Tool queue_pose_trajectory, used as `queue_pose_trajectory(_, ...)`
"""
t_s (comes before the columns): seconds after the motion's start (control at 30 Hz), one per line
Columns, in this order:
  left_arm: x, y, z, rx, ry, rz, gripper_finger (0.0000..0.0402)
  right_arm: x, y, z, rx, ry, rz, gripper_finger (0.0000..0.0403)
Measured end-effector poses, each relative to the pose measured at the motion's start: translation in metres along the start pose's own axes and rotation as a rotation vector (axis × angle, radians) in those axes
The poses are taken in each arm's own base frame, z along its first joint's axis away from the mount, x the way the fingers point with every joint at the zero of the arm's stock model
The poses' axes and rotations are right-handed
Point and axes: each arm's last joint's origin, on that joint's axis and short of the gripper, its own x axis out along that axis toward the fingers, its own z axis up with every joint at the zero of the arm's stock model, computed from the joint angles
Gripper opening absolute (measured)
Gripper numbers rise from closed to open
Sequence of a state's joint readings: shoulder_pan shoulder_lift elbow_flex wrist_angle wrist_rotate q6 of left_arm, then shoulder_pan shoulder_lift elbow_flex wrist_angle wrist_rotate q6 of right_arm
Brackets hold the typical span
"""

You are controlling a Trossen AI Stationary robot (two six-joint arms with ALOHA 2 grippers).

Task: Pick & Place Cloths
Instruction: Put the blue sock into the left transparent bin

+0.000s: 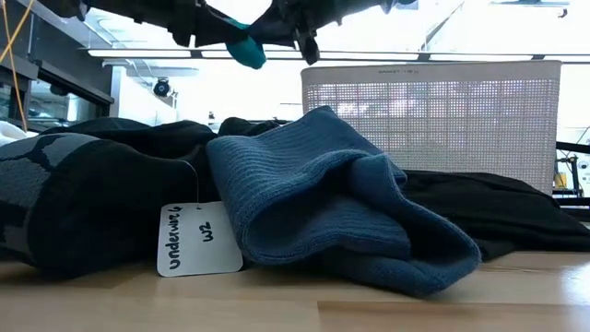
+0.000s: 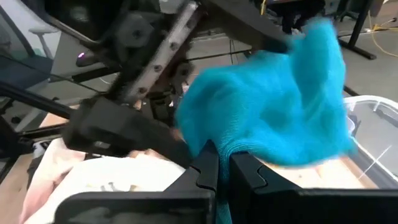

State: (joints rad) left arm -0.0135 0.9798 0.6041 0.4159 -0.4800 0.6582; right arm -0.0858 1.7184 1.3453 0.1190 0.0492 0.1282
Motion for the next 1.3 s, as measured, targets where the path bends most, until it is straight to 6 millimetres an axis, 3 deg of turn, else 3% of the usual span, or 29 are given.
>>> queue_pose_trajectory(0.13,0.0,0.0,0.0,-0.011,-0.01,-0.012,0.0349,-0.001,0.003,0.001,-0.002,-0.006,0.011,0.0004)
queue_pose_trajectory(0.23,0.0,-0.001,0.0,-0.026,-0.001,-0.01,0.0309,-0.001,0.003,0.001,-0.002,-0.007,0.008,0.0004)
queue_pose_trajectory(0.67,0.0,-0.001,-0.003,-0.036,0.048,0.021,0.0016,-0.002,0.004,0.0,-0.041,0.007,0.029,0.0006)
queue_pose_trajectory(0.9,0.0,0.0,-0.004,-0.048,0.064,0.046,0.0006,-0.002,0.003,-0.001,-0.046,0.026,0.012,0.0047)
queue_pose_trajectory(1.1,-0.001,0.003,-0.006,-0.049,0.15,0.157,0.0004,-0.022,0.002,0.007,-0.053,0.078,-0.025,0.0147)
queue_pose_trajectory(1.3,-0.005,0.012,-0.017,-0.009,0.41,0.472,0.0003,-0.049,-0.002,0.017,-0.063,0.136,-0.131,0.0239)
